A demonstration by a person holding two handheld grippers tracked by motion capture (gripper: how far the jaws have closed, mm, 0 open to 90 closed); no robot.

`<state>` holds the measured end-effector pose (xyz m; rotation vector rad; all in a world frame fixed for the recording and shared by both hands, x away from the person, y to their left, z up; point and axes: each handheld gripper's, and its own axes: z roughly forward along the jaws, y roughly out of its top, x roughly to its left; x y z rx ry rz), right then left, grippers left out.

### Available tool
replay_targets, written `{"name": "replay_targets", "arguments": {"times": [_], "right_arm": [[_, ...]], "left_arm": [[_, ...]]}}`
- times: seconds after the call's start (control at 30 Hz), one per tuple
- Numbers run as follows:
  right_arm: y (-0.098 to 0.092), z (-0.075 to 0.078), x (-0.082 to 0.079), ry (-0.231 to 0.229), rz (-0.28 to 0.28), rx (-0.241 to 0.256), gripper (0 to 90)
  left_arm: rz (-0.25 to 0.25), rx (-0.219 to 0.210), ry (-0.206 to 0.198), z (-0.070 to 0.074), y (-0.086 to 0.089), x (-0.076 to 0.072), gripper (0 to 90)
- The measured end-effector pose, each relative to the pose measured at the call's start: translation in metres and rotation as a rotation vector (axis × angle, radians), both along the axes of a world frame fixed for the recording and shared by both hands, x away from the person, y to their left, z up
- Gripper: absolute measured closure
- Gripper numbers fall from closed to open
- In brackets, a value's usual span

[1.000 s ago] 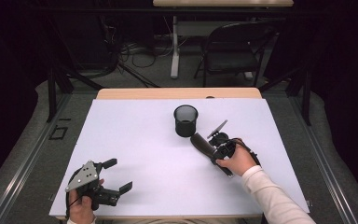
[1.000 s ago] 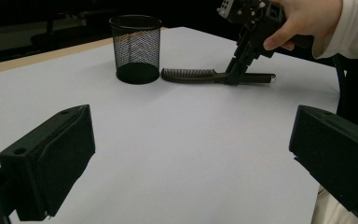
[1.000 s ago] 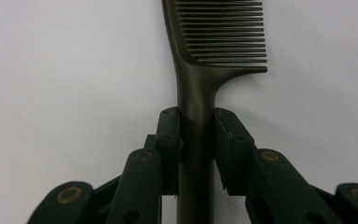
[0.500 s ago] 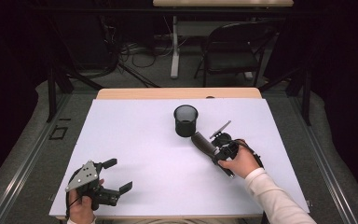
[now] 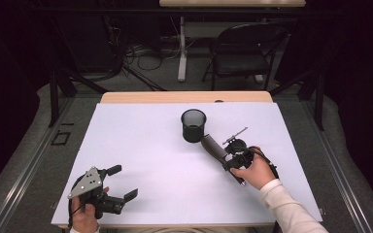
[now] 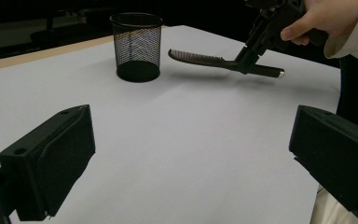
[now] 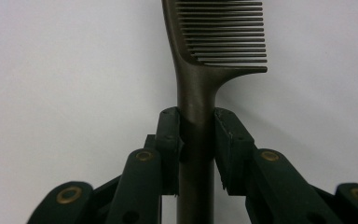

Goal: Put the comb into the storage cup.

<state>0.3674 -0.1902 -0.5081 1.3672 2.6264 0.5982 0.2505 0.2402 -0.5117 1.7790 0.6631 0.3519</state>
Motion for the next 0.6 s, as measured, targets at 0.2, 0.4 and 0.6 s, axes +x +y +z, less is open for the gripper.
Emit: {"name": "replay_targets", "arguments": {"times": [0.2, 0.4, 0.6], "right_arm": [[-0.003, 0.003, -0.004, -0.038, -0.006, 0.028, 72.8], [-0.004, 0.007, -0.009, -0.05, -0.003, 0.037, 72.8], [-0.004, 0.012, -0.014, -0.069, -0.002, 0.032, 72.8]], "left_arm": [[0.006, 0.007, -0.003, 0.0, -0.001, 0.0, 0.5], [0.001, 0.004, 0.0, 0.0, 0.0, 0.0, 0.5], [-0.002, -0.004, 0.011, -0.001, -0.001, 0.001, 0.5]]}}
